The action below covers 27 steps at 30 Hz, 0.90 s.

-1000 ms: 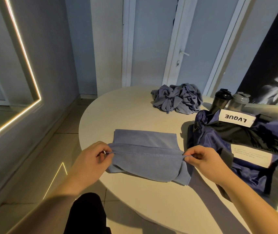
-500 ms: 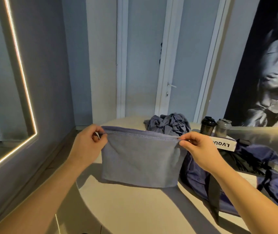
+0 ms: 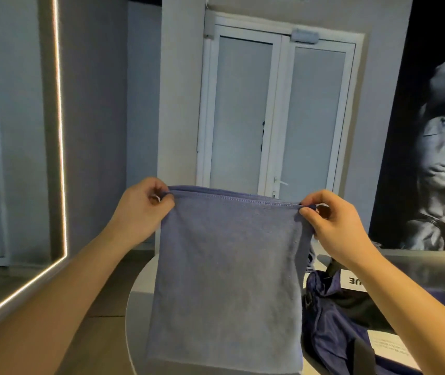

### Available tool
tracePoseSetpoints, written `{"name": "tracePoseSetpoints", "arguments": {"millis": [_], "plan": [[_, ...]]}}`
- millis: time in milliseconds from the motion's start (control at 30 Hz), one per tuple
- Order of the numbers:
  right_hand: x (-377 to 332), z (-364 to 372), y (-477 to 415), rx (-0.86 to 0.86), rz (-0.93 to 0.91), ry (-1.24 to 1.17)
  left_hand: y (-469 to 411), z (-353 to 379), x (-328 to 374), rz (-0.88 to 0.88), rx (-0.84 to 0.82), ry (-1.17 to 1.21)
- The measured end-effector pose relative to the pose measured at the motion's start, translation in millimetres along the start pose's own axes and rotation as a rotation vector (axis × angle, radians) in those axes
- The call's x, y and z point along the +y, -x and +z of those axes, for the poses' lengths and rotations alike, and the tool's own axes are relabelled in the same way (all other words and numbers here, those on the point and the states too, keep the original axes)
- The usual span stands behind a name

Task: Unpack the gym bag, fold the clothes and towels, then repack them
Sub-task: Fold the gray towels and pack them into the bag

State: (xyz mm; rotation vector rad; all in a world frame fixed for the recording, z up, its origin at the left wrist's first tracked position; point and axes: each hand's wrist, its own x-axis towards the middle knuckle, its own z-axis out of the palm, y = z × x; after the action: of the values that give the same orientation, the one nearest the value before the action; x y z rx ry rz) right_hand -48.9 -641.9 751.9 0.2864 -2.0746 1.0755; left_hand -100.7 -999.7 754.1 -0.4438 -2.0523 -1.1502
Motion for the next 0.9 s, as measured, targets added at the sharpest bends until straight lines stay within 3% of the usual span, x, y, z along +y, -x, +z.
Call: {"name": "tracePoseSetpoints", "arguments": {"millis": [433, 700, 900], "plan": [[9.4, 5.8, 5.5, -0.206, 0.067, 0.04, 12.0, -12.7, -10.8, -0.017, -0.16, -0.064], [17.4, 10.3, 10.8, -0.231, 0.252, -0.161, 5.2, -13.4, -7.2, 0.02, -0.147, -0.045], [21.9, 4.8, 17.3, -0.38, 0.325, -0.098, -1.5, -11.4, -1.8, 0.036, -0.125, -0.032]]}}
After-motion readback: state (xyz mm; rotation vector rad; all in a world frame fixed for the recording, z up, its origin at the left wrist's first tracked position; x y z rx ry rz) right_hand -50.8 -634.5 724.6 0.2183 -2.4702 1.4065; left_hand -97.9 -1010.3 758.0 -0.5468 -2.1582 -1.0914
